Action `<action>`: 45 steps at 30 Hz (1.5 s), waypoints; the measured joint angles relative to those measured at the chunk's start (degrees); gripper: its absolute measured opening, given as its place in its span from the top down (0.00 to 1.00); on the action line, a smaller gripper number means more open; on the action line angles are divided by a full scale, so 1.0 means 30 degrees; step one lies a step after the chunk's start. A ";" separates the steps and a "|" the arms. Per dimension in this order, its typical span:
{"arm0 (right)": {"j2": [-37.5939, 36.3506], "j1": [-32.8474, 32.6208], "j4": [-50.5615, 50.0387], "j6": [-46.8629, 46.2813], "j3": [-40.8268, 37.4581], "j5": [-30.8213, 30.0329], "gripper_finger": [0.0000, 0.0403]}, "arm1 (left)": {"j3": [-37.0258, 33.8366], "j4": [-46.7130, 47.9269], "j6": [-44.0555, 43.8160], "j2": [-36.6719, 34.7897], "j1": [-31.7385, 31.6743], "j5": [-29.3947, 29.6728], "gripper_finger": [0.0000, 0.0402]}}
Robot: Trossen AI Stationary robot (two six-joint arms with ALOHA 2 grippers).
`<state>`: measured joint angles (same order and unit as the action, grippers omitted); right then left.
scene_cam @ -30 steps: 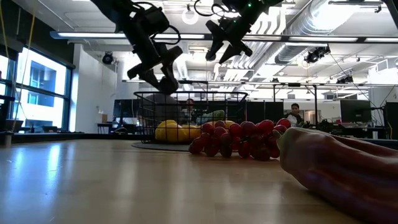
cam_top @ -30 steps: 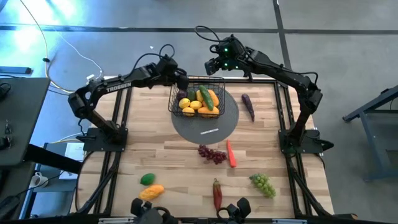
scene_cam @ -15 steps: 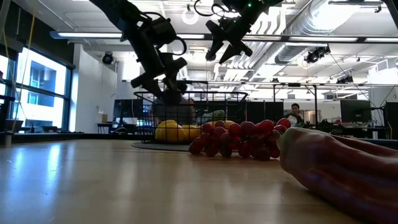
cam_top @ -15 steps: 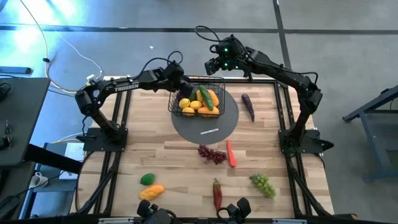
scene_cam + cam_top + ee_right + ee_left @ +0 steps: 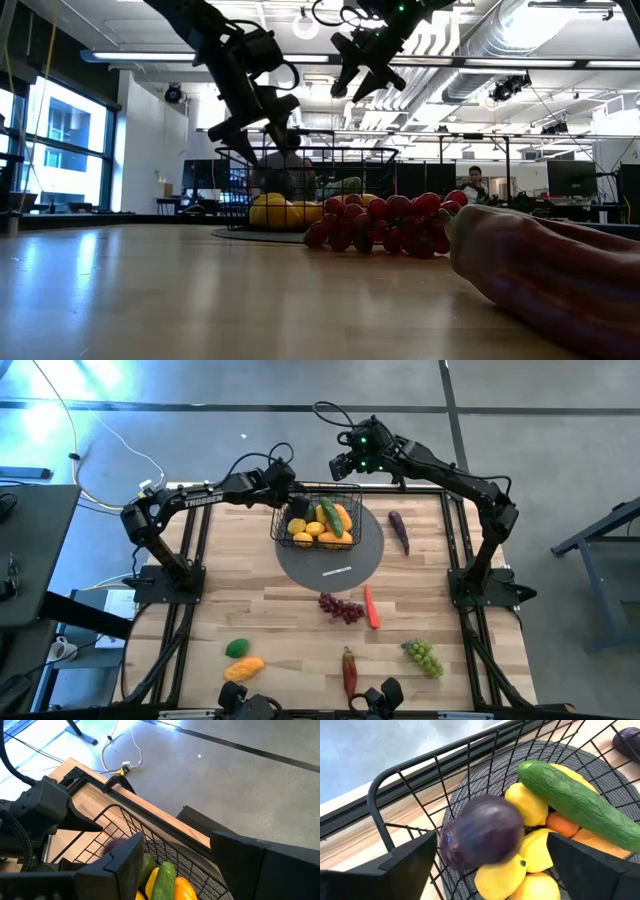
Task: Build produce basket
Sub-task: Put the purple onion into the black wire basket, then put the yellow mango into the black wire basket
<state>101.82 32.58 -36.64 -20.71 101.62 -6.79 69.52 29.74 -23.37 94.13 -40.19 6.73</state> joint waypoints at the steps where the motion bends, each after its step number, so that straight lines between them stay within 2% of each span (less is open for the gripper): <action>1: 0.0000 -0.0001 0.0006 0.0000 0.0000 0.0000 0.48 | 0.0000 0.0014 0.0042 0.0000 -0.0039 -0.0107 0.07; 4: 0.0000 0.0004 0.0004 0.0000 0.0000 0.0007 0.48 | 0.0000 0.0026 0.0586 0.0000 -0.0173 -0.0578 0.02; 8: 0.0000 -0.0001 0.0000 0.0000 0.0000 0.0007 0.48 | 0.0000 -0.0003 0.1409 -0.0217 -0.0375 -0.1168 0.01; 14: -0.0006 -0.0001 0.0000 0.0000 0.0000 0.0007 0.48 | 0.0000 0.0235 0.3540 -0.0998 -0.0399 -0.0391 0.01; 25: 0.0000 0.0005 0.0000 0.0000 0.0000 0.0022 0.48 | 0.0000 0.2239 0.5360 -0.2989 -0.0162 -0.0546 0.01; 34: 0.0000 0.0004 0.0000 0.0000 0.0000 0.0117 0.48 | 0.0000 0.5800 0.4816 -0.5689 0.0683 -0.0888 0.00; 45: 0.0000 0.0005 0.0094 -0.0554 0.0000 0.0066 0.48 | 0.0007 0.9528 0.1334 -0.8595 0.3253 -0.1315 0.00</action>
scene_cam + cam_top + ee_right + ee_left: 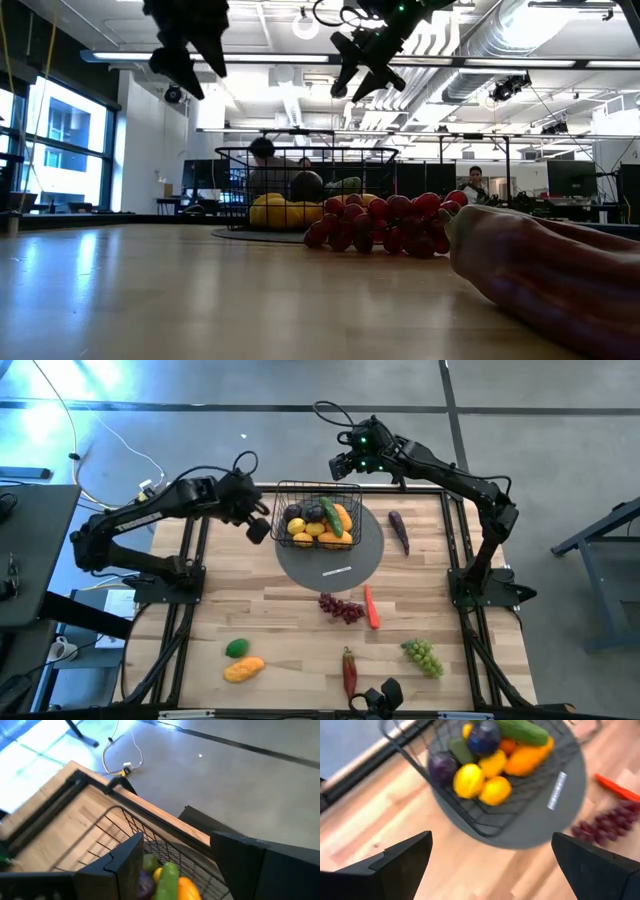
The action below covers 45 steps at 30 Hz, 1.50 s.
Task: Build produce basket
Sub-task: Put the yellow mango into the black wire basket
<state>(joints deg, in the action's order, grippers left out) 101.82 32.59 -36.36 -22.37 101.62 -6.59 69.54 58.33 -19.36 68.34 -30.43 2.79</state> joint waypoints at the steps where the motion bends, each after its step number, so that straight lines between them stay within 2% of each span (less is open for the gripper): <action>1: 0.0000 0.0000 0.0043 -0.0487 0.0000 0.0018 0.48 | 0.0000 0.0131 -0.0281 -0.0114 0.0352 -0.0020 0.00; 6: 0.0000 0.0002 -0.0385 -0.2357 0.0000 0.1501 0.48 | 0.0000 0.0496 -0.1690 -0.0432 0.2424 -0.0055 0.00; 16: 0.0000 -0.0644 -0.0626 -0.3416 0.0000 0.4544 0.48 | 0.0000 0.1763 -0.4832 -0.0519 0.7755 -0.0024 0.00; 33: 0.0000 -0.5195 -0.0975 -0.3082 0.0000 0.4721 0.48 | 0.0000 0.1703 -0.8678 -0.0512 1.6616 -0.0007 0.00; 40: -0.0491 -0.6775 -0.1127 -0.2936 0.0000 0.4600 0.48 | 0.0000 0.1565 -0.8961 -0.0504 1.9675 -0.0007 0.00; 45: -0.1283 -0.8117 -0.1574 -0.3000 0.0000 0.4159 0.48 | 0.0000 0.1565 -1.0659 -0.0504 2.1126 0.0273 0.00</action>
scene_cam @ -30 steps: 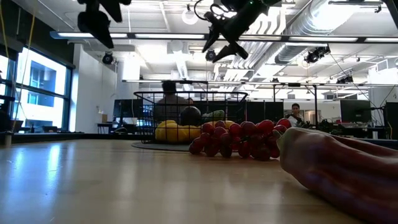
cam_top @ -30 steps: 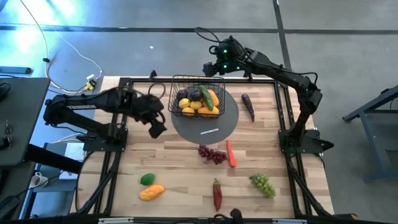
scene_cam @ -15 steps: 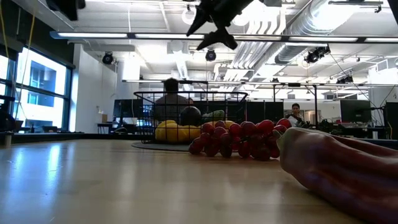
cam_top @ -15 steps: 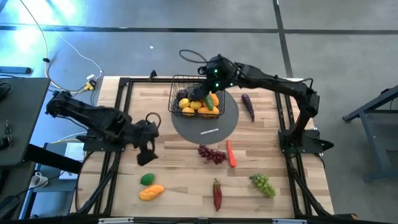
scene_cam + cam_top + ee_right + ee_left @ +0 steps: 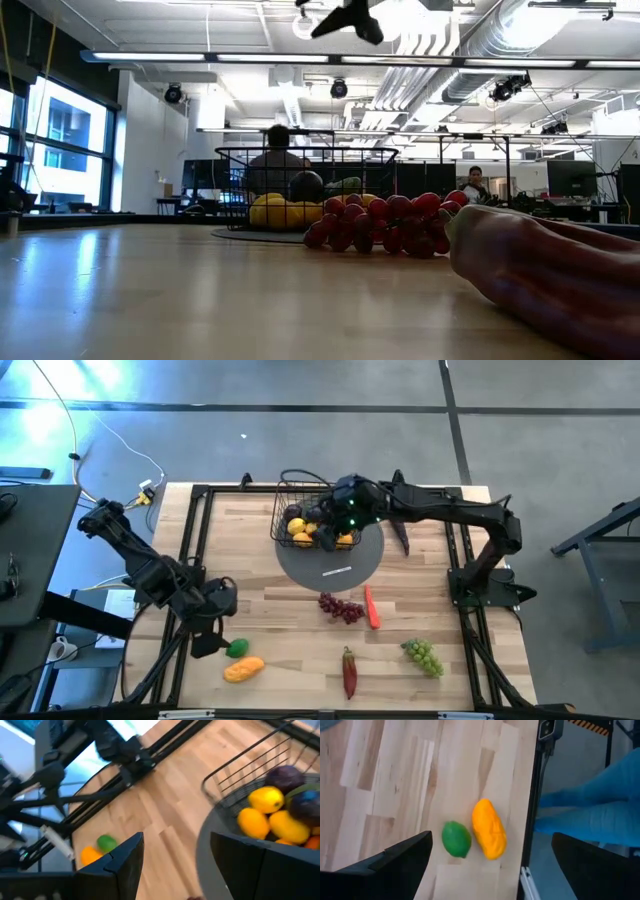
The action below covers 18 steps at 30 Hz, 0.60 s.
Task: Build produce basket
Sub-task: Put the yellow mango into the black wire basket
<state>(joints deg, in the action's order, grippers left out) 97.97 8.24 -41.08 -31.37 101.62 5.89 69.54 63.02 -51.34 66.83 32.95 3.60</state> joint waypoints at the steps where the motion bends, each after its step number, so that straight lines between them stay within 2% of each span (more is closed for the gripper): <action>1: -0.0069 -0.0271 -0.0103 -0.0235 0.0000 -0.0126 0.48 | 0.0000 0.0000 -0.0335 0.0004 0.0163 0.0086 0.00; 8: -0.0302 -0.1959 -0.0794 -0.2283 0.0000 -0.1228 0.48 | -0.0015 -0.0021 -0.1296 0.0650 0.0747 0.0697 0.00; 18: -0.0298 -0.3320 -0.1405 -0.4979 0.0000 -0.3179 0.48 | -0.0015 -0.0121 -0.2468 0.3572 0.2883 0.0926 0.00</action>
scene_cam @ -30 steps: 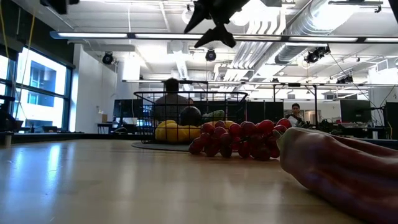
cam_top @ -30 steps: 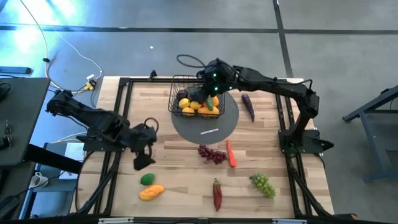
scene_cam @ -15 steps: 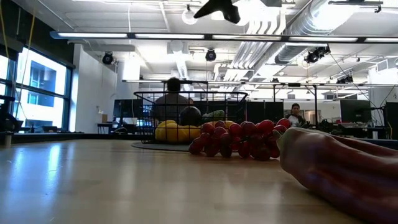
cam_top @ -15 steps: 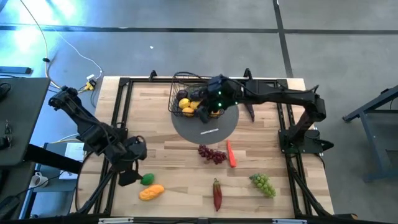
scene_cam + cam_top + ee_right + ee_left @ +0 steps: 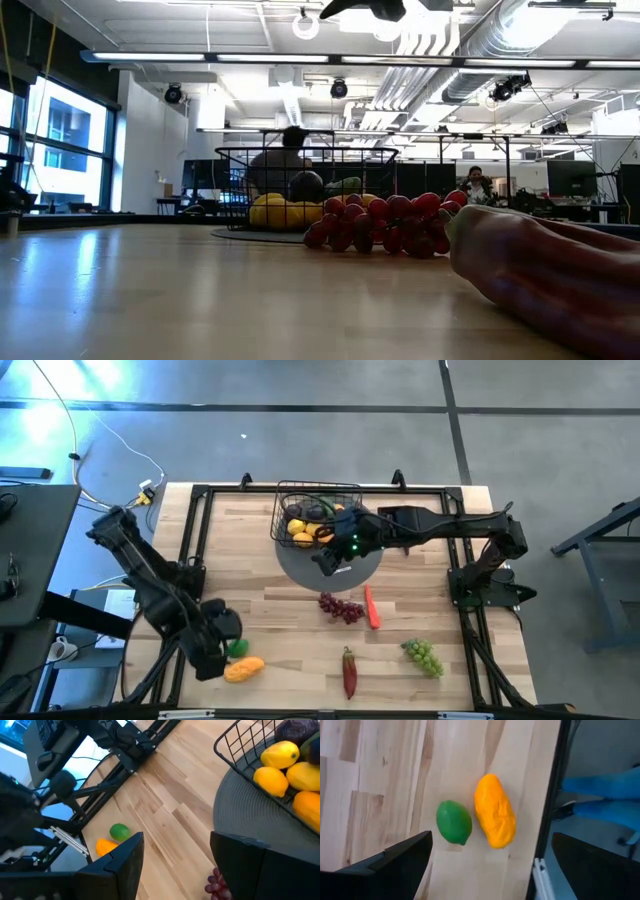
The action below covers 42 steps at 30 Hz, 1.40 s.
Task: Build produce basket
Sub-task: Put the yellow mango into the black wire basket
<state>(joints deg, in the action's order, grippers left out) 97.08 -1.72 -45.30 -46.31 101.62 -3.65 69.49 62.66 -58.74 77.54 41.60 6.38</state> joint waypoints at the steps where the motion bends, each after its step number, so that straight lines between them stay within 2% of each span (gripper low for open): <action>1: 0.0000 -0.0007 0.0000 -0.0057 0.0000 0.0003 0.48 | 0.0000 0.0019 -0.0043 0.0357 0.0336 0.0107 0.00; 9: 0.0000 0.0015 0.0007 -0.0130 0.0000 -0.0079 0.48 | 0.0000 -0.1222 -0.0592 0.2680 0.2474 0.0348 0.00; 16: 0.0000 -0.0063 -0.0009 -0.0513 0.0000 -0.0733 0.48 | 0.0000 -0.2634 -0.1288 0.4390 0.3201 0.0517 0.00; 29: 0.0000 -0.0515 -0.0916 -0.1492 0.0000 -0.0967 0.48 | 0.0000 -0.3388 -0.1944 0.7367 0.3441 0.0646 0.00; 42: 0.0007 -0.0984 -0.1284 -0.1485 0.0000 -0.1797 0.48 | 0.0000 -0.4180 -0.1929 0.8838 0.3434 0.0603 0.00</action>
<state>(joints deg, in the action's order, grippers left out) 97.10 -4.67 -49.15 -50.76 101.62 -9.04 69.49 50.12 -64.53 104.06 51.90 8.19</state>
